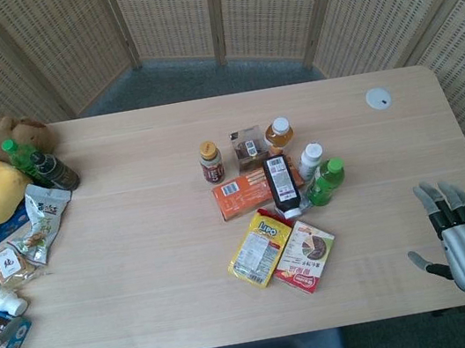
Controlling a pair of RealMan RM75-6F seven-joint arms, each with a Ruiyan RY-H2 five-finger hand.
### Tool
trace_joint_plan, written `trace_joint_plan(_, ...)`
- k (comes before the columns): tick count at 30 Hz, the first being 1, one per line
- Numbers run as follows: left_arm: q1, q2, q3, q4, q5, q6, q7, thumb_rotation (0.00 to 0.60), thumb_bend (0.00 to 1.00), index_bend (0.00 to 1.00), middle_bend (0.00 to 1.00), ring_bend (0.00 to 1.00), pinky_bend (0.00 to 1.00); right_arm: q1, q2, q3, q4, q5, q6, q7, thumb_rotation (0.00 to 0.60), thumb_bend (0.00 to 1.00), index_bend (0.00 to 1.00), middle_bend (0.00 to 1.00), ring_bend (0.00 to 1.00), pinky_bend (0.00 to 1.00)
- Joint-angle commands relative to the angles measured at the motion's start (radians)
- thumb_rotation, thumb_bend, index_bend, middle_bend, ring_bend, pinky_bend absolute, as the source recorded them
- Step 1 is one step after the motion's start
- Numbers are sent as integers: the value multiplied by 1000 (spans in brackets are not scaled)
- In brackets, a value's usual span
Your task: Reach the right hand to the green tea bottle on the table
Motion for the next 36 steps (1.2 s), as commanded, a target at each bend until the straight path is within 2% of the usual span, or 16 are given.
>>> trace_joint_plan(1, 3, -2, 1, -1, 7, 4, 6, 600, 0, 6, 0, 0, 0, -2, 7, 2, -1, -3, 5, 11, 600, 0, 0, 0, 0, 0)
trace_joint_plan(9, 1, -9, 8, -5, 24, -7, 21, 600, 0, 7, 0, 0, 0, 3, 11, 4, 3, 0, -2, 57, 600, 0, 0, 0, 0, 0)
trace_joint_plan(15, -5, -18, 9, -2, 25, -20, 28, 600, 0, 10, 0, 0, 0, 48, 10, 50, 31, 65, -55, 212, 600, 0, 0, 0, 0, 0)
trace_joint_plan(22, -1, -20, 9, -3, 38, -8, 29, 600, 0, 15, 0, 0, 0, 155, 19, 145, 108, 228, -232, 496, 600, 0, 0, 0, 0, 0)
trace_joint_plan(29, -3, -21, 8, 1, 36, -11, 25, 600, 0, 21, 0, 0, 0, 262, -30, 229, 276, 387, -448, 790, 600, 0, 0, 0, 0, 0)
trace_joint_plan(36, -9, -24, 10, 1, 32, -28, 24, 600, 0, 22, 0, 0, 0, 331, -107, 261, 417, 461, -581, 924, 600, 0, 0, 0, 0, 0)
